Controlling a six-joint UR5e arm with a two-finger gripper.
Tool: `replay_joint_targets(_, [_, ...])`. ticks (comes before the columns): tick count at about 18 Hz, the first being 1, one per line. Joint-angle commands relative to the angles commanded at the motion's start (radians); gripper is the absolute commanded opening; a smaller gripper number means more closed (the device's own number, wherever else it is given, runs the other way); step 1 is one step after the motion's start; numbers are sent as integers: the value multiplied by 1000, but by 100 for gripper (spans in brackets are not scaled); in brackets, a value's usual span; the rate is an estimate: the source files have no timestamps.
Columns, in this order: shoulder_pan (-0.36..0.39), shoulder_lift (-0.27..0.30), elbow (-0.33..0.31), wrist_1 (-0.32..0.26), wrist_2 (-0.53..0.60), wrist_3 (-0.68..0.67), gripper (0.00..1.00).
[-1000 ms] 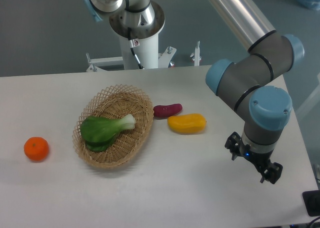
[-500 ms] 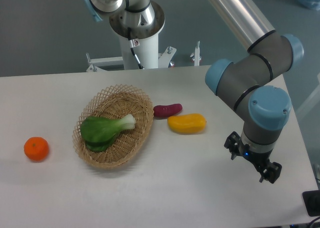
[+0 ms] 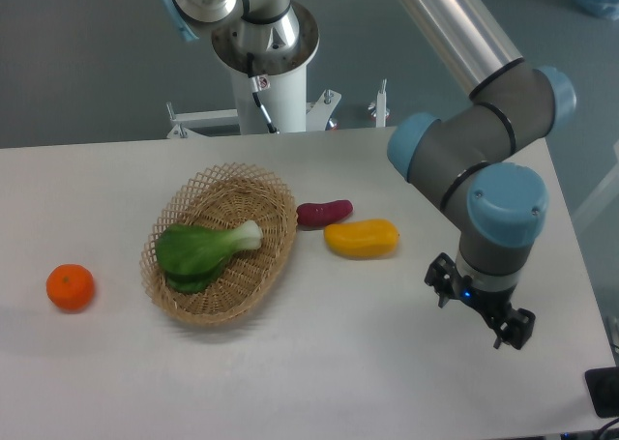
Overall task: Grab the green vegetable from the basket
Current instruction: 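Move the gripper over the basket toward the green bok choy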
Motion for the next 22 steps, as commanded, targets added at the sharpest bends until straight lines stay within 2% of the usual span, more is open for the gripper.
replay_joint_targets(3, [-21,52,-89,2,0,-20,100])
replay_joint_targets(9, [-130,149,-218,9,-3,-112,100])
replay_joint_targets(16, [-241,247,-373,15,0,-155,100])
replay_joint_targets(22, [-313,301,-488,89,0,-167,100])
